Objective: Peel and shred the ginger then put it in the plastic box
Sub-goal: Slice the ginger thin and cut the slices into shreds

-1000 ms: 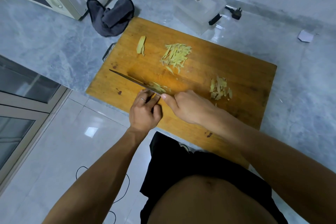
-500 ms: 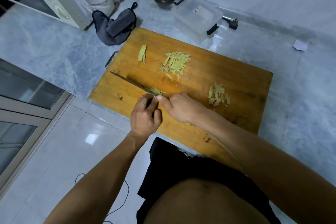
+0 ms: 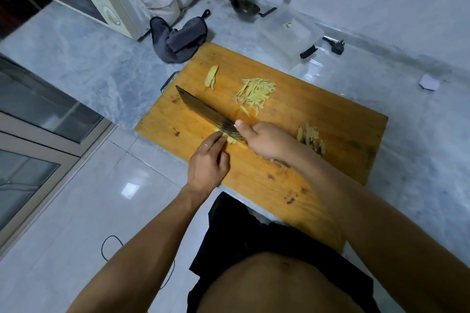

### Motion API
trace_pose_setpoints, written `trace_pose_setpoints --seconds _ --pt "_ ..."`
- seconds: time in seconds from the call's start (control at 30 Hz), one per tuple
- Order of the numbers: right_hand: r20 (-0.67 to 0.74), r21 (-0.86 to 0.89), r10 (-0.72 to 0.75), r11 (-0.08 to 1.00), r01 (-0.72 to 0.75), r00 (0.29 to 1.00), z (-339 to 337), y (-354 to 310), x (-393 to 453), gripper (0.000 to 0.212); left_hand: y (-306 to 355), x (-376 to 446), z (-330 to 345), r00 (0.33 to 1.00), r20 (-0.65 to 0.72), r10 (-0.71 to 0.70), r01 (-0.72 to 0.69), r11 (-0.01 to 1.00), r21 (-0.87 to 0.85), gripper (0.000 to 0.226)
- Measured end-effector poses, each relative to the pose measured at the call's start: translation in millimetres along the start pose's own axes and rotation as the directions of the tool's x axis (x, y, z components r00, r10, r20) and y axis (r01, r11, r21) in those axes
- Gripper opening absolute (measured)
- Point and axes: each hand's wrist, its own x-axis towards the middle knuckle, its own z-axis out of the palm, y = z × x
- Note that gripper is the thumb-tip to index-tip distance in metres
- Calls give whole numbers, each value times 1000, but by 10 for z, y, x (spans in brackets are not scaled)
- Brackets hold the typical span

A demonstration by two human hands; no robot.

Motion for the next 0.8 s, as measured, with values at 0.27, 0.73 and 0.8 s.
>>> trace_pose_setpoints --seconds 0.27,0.73,0.8 --pt "-80 -94 -113 990 105 990 -80 106 -93 67 22 94 -59 999 -4 -50 50 997 -53 32" --pt "-204 115 -7 993 31 979 -115 449 -300 83 -125 514 -512 990 46 -135 141 975 -173 23" --pt "-184 180 27 984 7 983 -122 409 -351 74 -92 774 -534 976 213 -37 54 996 -76 30"
